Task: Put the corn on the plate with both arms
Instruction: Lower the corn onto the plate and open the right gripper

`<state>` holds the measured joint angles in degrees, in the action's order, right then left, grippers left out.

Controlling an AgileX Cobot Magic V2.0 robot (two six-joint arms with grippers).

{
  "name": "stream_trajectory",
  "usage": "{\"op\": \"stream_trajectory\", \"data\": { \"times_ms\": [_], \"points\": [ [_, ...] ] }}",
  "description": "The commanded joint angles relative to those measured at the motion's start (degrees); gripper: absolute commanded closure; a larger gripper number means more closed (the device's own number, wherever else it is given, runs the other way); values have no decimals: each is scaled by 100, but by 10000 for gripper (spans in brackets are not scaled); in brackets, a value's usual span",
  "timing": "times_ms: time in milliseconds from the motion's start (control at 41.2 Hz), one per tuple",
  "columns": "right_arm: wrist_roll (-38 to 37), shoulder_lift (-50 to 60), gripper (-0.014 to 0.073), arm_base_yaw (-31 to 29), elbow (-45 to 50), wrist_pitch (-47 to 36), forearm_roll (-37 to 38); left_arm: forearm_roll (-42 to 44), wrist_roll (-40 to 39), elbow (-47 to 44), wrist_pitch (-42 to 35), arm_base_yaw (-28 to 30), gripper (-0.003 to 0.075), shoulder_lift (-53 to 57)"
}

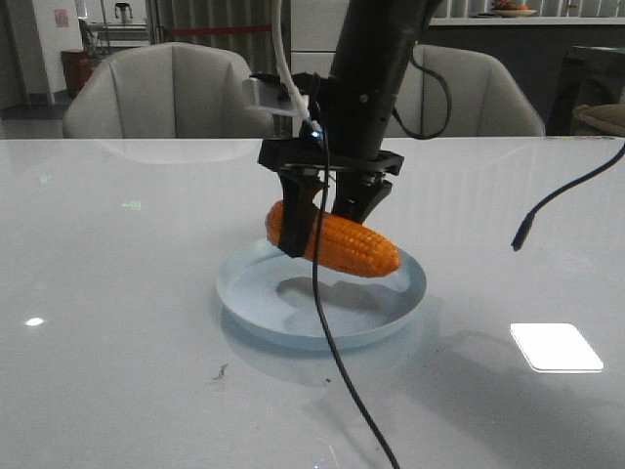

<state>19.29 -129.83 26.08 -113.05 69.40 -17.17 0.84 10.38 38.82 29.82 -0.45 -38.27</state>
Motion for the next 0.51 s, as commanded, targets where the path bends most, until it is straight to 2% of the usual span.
{"op": "stream_trajectory", "data": {
  "times_ms": [0,340,486],
  "points": [
    [58,327,85,-13,-190,31,-108,-8,-4,167,-426,13,632,11],
    [58,397,85,-13,-217,28,-145,-8,-4,167,-426,13,632,11],
    [58,619,86,-19,-589,244,-133,-8,-4,167,-473,13,632,11]
  ]
}}
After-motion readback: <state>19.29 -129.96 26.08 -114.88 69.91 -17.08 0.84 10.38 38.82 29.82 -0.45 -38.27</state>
